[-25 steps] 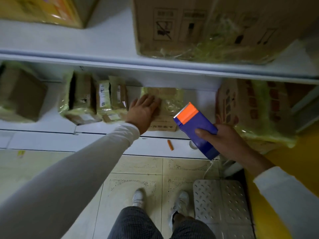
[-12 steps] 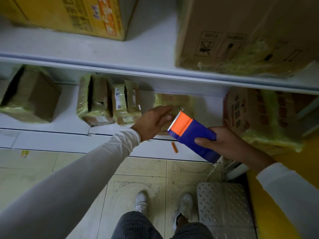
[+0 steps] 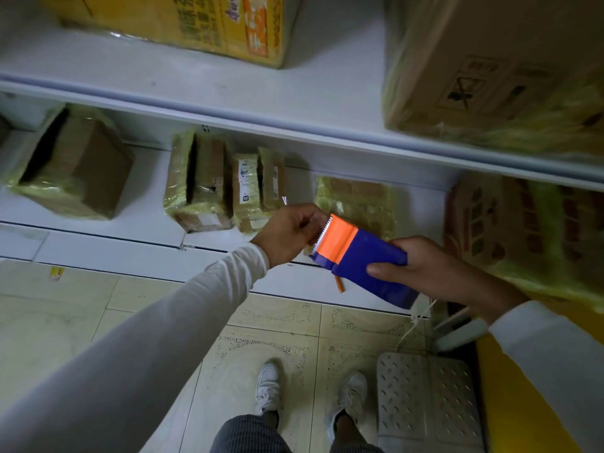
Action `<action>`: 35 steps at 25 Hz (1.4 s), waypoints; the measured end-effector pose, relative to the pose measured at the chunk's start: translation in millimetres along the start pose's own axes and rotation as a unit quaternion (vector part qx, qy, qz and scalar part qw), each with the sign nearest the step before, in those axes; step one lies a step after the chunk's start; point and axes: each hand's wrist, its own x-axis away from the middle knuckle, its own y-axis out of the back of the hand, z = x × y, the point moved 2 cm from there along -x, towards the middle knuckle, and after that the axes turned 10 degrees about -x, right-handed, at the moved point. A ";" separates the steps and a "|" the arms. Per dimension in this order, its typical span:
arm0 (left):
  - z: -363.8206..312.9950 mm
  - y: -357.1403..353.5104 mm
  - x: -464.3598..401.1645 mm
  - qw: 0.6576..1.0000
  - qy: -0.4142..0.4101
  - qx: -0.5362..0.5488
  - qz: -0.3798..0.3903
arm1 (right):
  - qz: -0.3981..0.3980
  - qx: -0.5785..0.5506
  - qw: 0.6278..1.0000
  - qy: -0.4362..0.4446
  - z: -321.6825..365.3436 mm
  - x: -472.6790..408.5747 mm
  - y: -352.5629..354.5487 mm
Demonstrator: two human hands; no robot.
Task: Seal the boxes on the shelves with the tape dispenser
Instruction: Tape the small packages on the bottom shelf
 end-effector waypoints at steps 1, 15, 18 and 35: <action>0.6 4.0 -4.0 1.000 -0.002 -0.006 -0.020 | 0.004 0.000 1.000 -0.007 2.6 -3.6 11.5; 47.8 14.1 -63.3 0.971 0.179 -0.067 -0.146 | -0.059 0.010 0.994 -0.097 -41.4 -17.8 127.1; 44.6 2.4 -63.9 0.971 0.195 -0.078 -0.118 | -0.061 -0.008 0.989 -0.132 -58.1 -24.3 123.9; 22.4 -29.7 -76.2 0.894 -0.048 -0.438 -0.088 | -0.081 -0.096 0.984 -0.123 -59.1 -6.8 32.4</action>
